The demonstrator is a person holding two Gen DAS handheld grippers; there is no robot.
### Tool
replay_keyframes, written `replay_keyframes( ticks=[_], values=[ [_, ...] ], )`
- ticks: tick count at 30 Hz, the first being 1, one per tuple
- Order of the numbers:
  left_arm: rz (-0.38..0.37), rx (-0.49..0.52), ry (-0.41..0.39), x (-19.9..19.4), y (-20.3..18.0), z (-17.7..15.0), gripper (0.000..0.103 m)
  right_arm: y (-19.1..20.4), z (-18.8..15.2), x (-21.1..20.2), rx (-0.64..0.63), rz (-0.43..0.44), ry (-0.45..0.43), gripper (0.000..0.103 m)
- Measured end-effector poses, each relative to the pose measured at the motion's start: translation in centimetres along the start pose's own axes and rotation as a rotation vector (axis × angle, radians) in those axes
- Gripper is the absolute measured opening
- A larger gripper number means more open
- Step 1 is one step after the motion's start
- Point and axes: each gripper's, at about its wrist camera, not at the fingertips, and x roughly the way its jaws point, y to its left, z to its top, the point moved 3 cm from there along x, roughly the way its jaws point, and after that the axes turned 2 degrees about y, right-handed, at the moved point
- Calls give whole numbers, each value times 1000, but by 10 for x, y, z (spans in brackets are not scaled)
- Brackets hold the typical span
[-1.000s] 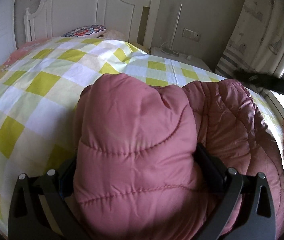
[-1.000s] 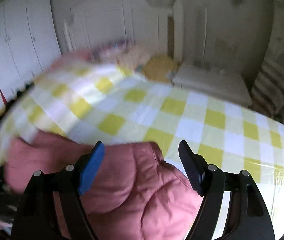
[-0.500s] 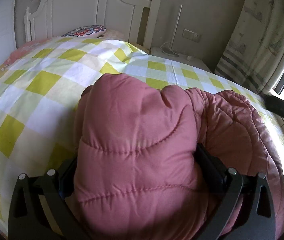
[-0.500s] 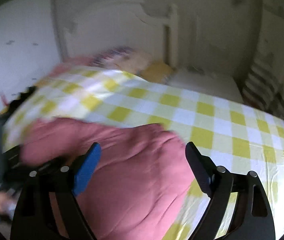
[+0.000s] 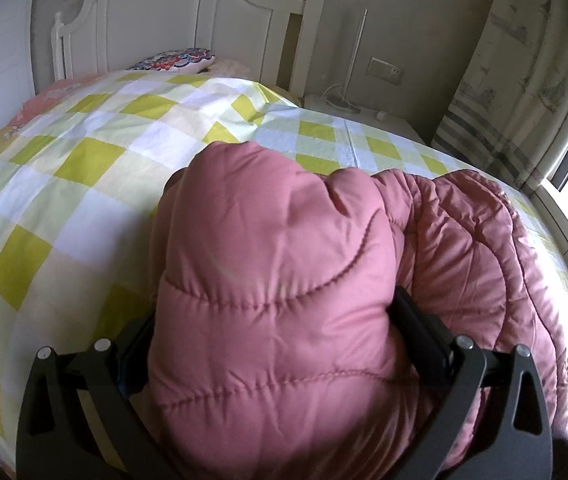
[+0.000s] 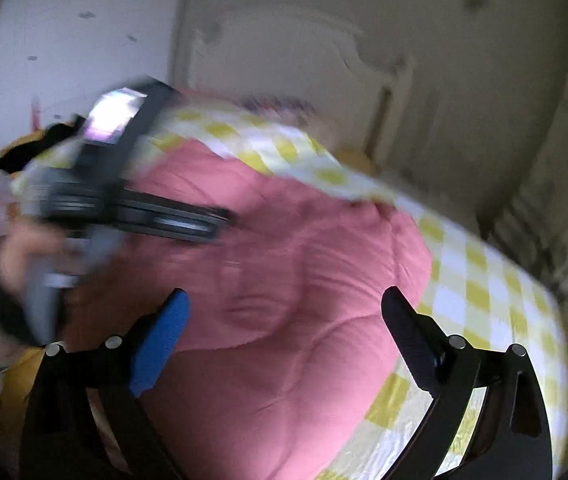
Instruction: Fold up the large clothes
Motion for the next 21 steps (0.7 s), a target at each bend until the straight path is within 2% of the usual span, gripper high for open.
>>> replay_keyframes(
  ticks=[1, 2, 3, 5, 6, 12, 17, 21],
  values=[
    [0, 0, -1, 0, 0, 0, 101, 9, -6, 2, -13, 20, 15, 93],
    [1, 0, -1, 0, 0, 0, 101, 19, -16, 12, -42, 34, 74, 93],
    [1, 1, 0, 0, 0, 0, 101, 28, -29, 26, -73, 7, 118, 95],
    [-8, 0, -5, -1, 1, -1, 101, 38, -44, 34, -117, -73, 65, 96],
    [-4, 0, -7, -1, 0, -1, 101, 39, -46, 36, -108, -85, 62, 96],
    [12, 10, -5, -1, -1, 0, 101, 38, -41, 36, -97, -92, 80, 96],
    [44, 66, 78, -16, -14, 20, 101, 40, -41, 38, -84, -100, 88, 96],
    [43, 122, -37, -42, -31, 56, 101, 43, -41, 36, -83, -104, 90, 96]
  ],
)
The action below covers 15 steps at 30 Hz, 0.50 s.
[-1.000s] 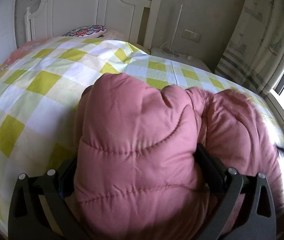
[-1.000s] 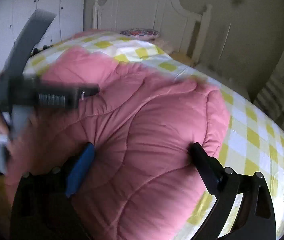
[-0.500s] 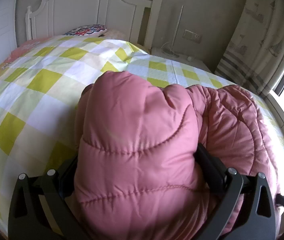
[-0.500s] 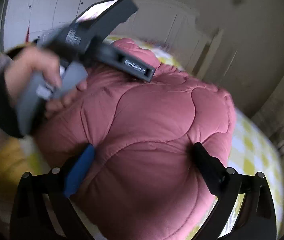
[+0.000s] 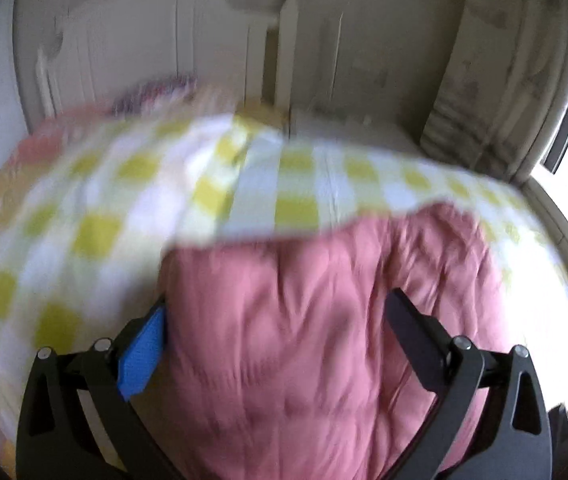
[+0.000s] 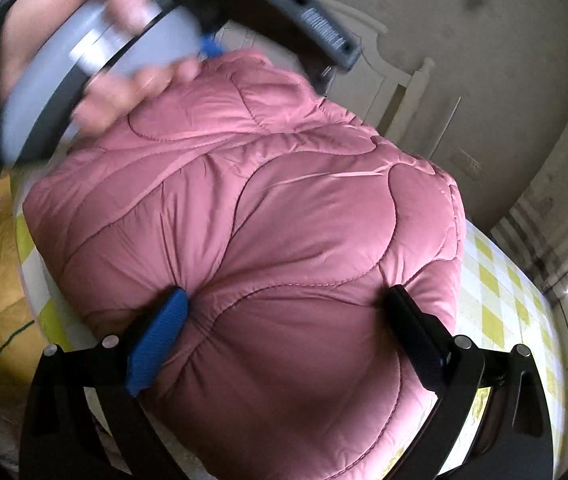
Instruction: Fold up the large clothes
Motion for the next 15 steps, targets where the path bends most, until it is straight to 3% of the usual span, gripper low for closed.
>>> replay_keyframes(
  ticks=[2, 4, 5, 7, 10, 12, 15],
  values=[
    [41, 13, -7, 9, -1, 13, 101, 0, 0, 0, 1, 0, -1, 96],
    [111, 17, 79, 51, 6, 10, 101, 1, 0, 1, 2, 3, -5, 96],
    [99, 7, 135, 74, 10, 2, 101, 2, 0, 0, -5, 5, -6, 96],
    [16, -52, 173, 94, 20, -8, 101, 1, 0, -2, -13, 10, 8, 96],
    [-34, -128, 128, 71, 37, -5, 101, -17, 4, -16, 52, 120, 12, 96],
    [-93, -136, 71, 40, 47, -10, 101, -42, 3, -28, 168, 209, -8, 97],
    [-194, -230, 71, 12, 79, -35, 101, -89, -9, -37, 422, 288, -19, 99]
  ],
)
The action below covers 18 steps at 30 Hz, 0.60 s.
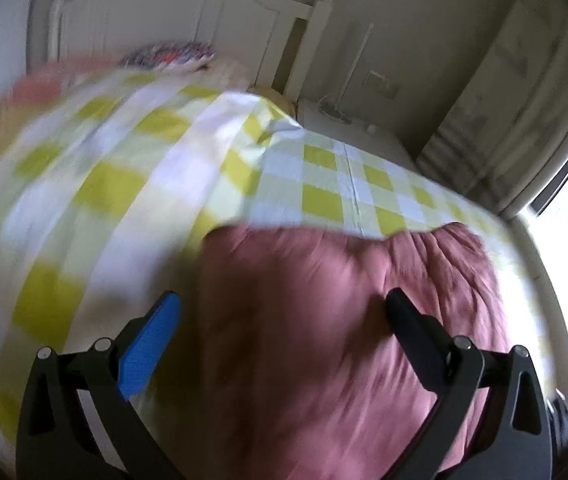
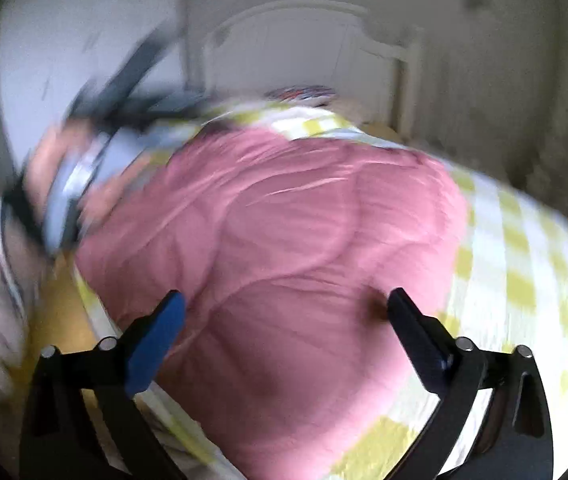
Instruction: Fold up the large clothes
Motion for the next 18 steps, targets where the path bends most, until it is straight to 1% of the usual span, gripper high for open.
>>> replay_keyframes(
  ticks=[1, 2, 3, 5, 6, 7, 9, 11, 13, 14, 15, 16, 17, 18],
  values=[
    [-41, -26, 12, -8, 10, -10, 101, -15, -1, -2, 84, 35, 5, 99],
    [-64, -38, 18, -13, 15, -19, 101, -32, -4, -1, 178, 78, 22, 99],
    [-94, -44, 24, -21, 21, -31, 101, -43, -7, 2, 240, 105, 45, 99],
    [-177, -45, 37, -29, 25, -51, 101, -59, -19, 15, 348, 144, 117, 99],
    [-239, -49, 57, -31, 26, -61, 101, -61, -24, 21, 378, 176, 139, 99],
    [-285, -54, 87, -30, 26, -71, 101, -62, -29, 28, 412, 243, 157, 99],
    [-316, -46, 137, -20, 25, -85, 101, -57, -34, 38, 432, 313, 188, 99],
    [-348, -59, 166, -6, 24, -94, 101, -47, -38, 48, 410, 329, 216, 99],
    [-450, -117, 206, 5, 23, -99, 101, -46, -39, 54, 404, 349, 210, 99],
    [-485, -119, 218, 9, 20, -101, 101, -44, -39, 54, 401, 359, 184, 99],
    [-515, -96, 226, 12, 12, -104, 101, -43, -39, 52, 383, 362, 153, 96],
    [-513, -70, 222, 14, 3, -106, 101, -41, -39, 50, 367, 353, 134, 87],
    [-502, -51, 219, 15, -4, -108, 100, -42, -37, 45, 337, 323, 96, 81],
    [-485, -33, 217, 16, -12, -109, 93, -44, -35, 39, 318, 293, 61, 74]
  ],
)
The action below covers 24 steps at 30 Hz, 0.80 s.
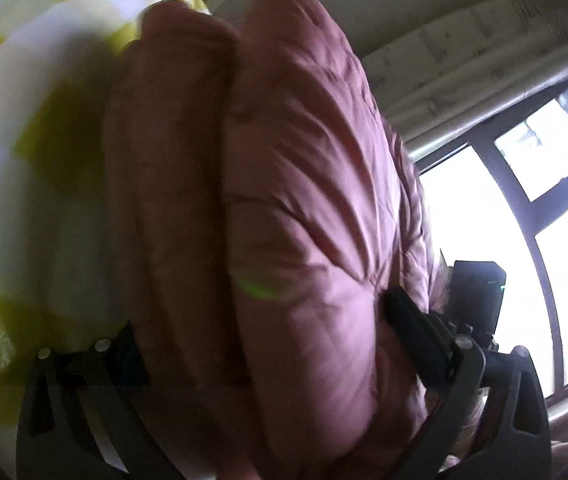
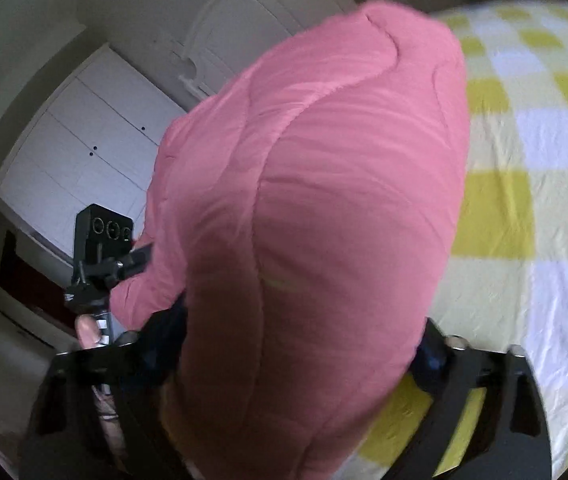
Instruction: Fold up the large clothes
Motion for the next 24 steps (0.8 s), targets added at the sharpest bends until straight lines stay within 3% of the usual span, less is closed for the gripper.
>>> replay_keyframes(
  ticks=[2, 4, 6, 8, 12, 15, 16, 17, 19, 21, 24],
  values=[
    [-62, -15, -9, 8, -7, 2, 65, -1, 10, -18, -38, -49, -90, 68],
    [-98, 22, -44, 12, -23, 6, 54, 2, 15, -35, -78, -108, -151, 65],
    [-82, 71, -60, 22, -47, 12, 52, 3, 22, -54, -121, -193, -219, 64],
    [-49, 132, -77, 39, -78, 25, 51, -6, 34, -78, -114, -233, -279, 64],
    [-75, 166, -75, 77, -117, 62, 51, -42, 60, -105, -63, -265, -347, 64],
    [-31, 187, -62, 115, -123, 88, 53, -96, 72, -93, 52, -350, -234, 68],
    [-7, 168, -43, 131, -115, 95, 55, -113, 69, -83, 105, -396, -170, 84],
    [37, 111, -4, 153, -101, 98, 65, -125, 66, -79, 156, -409, -152, 89],
    [18, 53, -21, 164, -86, 97, 78, -120, 57, -88, 171, -404, -193, 95],
    [3, 19, -36, 161, -81, 92, 82, -107, 53, -96, 120, -464, -233, 95],
    [80, 69, -113, 136, -92, 81, 83, -72, 49, -116, 4, -560, -351, 95]
  ],
)
